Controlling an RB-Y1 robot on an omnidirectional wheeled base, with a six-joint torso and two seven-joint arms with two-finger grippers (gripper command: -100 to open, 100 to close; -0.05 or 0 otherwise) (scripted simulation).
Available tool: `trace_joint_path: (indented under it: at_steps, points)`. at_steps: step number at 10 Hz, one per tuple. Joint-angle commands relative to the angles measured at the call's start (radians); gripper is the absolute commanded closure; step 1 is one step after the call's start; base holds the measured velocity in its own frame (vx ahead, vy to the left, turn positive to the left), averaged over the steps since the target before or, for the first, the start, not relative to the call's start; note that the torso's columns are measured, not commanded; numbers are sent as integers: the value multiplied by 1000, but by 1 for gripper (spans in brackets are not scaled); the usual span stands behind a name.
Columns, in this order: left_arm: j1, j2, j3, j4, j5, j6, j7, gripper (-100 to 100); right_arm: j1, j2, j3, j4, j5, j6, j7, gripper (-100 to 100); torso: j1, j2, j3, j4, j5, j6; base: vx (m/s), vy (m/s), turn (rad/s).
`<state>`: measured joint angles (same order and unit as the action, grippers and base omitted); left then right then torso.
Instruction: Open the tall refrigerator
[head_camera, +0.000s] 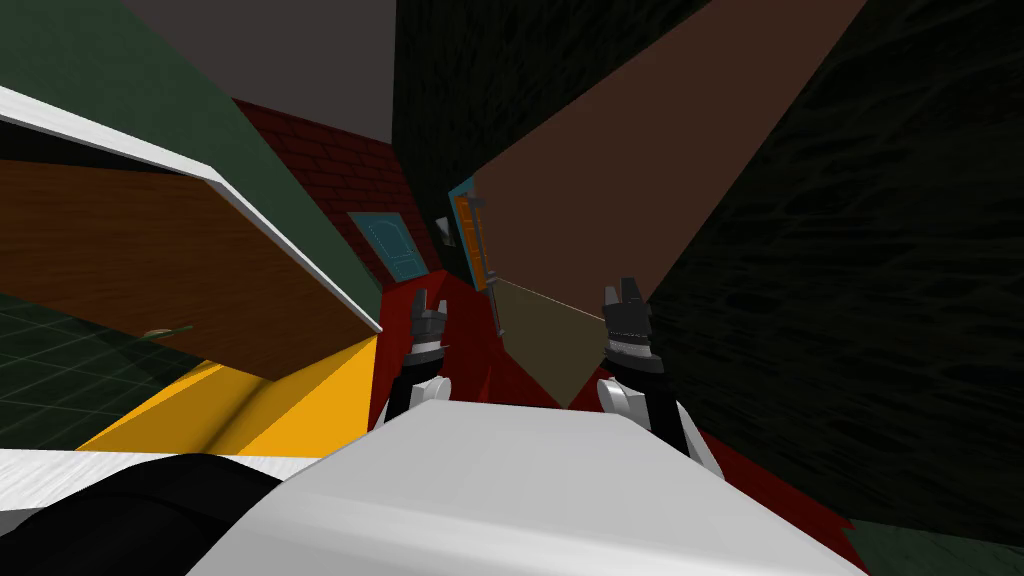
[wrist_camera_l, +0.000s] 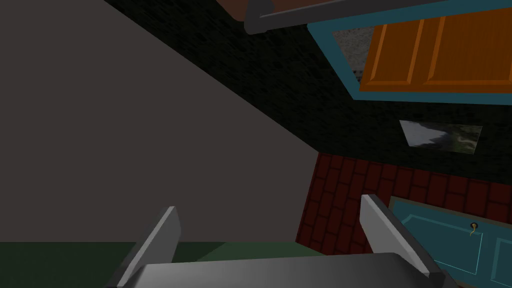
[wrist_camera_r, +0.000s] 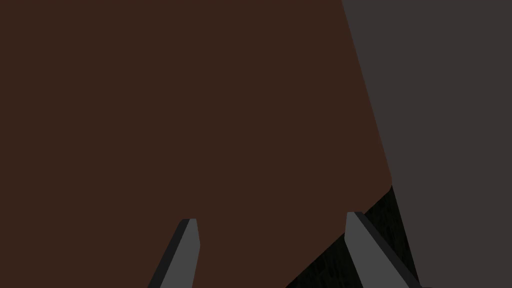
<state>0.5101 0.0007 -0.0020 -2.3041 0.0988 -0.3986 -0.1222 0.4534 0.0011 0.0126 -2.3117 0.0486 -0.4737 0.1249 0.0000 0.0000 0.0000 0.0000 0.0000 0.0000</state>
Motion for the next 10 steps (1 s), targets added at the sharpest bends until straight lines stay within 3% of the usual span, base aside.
trace_joint_path:
  at_steps: [1,9,10]
  points:
    - [0,0,0,0,0,0,0,0,0,0,0,0,0,0,0,0,0,40,-82,41,0,0,0,0,0]
    - [0,0,0,0,0,0,0,0,0,0,0,0,0,0,0,0,0,618,-1234,617,0,0,0,0,0]
    - [0,0,0,0,0,0,0,0,-10,-34,0,10,8,-4,7,-100,0,691,-1382,691,0,0,13,17,-2]
